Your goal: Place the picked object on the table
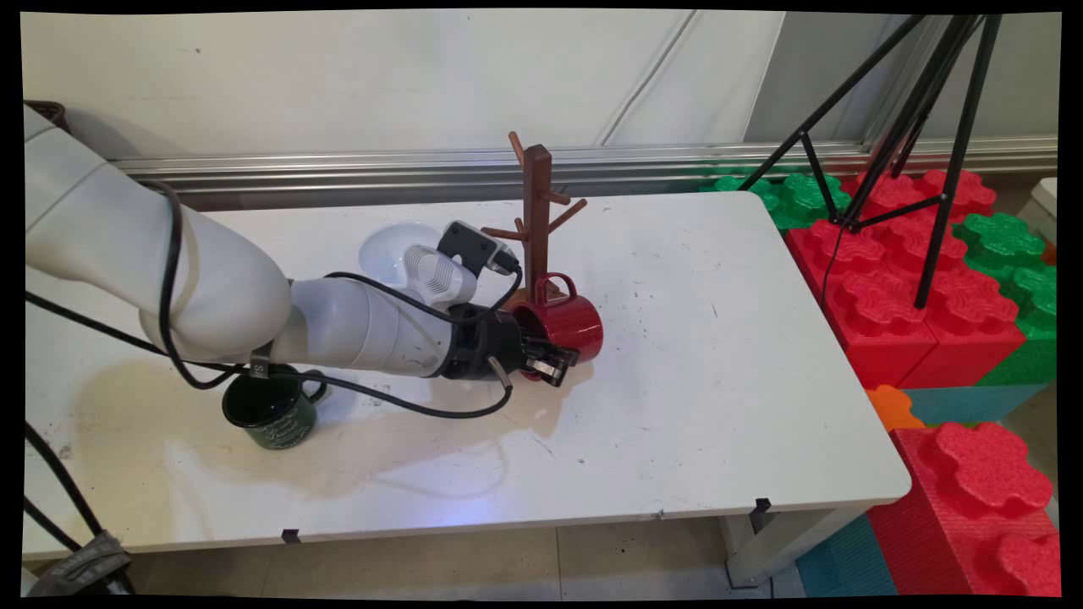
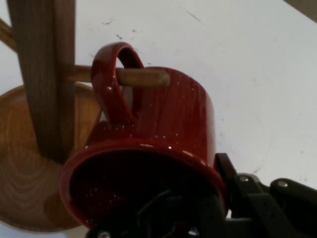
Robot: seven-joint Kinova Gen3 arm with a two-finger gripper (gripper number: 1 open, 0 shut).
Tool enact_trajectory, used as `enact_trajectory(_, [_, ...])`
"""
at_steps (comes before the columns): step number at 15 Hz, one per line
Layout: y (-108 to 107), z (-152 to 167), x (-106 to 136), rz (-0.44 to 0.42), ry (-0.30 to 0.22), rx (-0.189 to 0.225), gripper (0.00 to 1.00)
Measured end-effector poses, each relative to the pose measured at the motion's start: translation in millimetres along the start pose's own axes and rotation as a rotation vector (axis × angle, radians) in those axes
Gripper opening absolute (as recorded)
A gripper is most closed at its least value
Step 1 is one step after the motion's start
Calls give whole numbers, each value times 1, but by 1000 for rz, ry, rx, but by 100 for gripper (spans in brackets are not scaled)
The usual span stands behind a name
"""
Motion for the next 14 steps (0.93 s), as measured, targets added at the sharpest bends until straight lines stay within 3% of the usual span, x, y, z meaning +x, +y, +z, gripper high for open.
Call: enact_trajectory(14, [30,-35,12,44,40,-42,0])
